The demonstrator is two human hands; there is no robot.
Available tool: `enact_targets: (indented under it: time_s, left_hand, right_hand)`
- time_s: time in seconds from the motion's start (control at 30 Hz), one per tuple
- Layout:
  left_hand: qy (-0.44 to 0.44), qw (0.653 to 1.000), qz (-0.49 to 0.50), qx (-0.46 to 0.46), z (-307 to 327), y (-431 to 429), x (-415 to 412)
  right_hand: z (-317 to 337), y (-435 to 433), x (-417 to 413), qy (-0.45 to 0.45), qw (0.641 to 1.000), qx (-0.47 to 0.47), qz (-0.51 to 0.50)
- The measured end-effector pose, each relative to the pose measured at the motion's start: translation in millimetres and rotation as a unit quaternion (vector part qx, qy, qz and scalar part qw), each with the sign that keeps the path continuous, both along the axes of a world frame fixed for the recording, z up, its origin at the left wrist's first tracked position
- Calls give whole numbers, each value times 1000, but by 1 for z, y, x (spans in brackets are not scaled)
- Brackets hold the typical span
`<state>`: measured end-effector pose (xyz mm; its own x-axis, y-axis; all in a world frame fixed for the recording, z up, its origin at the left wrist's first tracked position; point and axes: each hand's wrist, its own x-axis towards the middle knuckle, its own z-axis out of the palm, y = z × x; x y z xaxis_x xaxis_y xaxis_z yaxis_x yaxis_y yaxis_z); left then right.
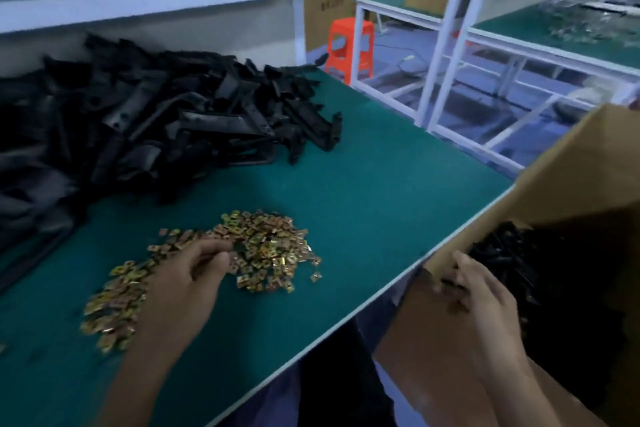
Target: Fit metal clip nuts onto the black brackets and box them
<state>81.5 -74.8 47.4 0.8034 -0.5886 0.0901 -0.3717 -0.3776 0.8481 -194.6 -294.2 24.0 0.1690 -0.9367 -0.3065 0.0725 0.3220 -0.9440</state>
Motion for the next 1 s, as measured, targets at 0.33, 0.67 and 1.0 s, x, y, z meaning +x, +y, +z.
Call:
enact_targets:
  time_s: [0.33,0.67,1.0]
  left_hand:
    - [54,996,75,-7,6,46,3]
    - [67,992,109,10,-13,65,3]
    - [-221,963,55,146,-22,-9,19]
  right_hand:
    - [38,-25,271,184,843,-308,402]
    - [74,-24,434,149,859,-159,463]
    - [84,-1,306,62,851,-241,462]
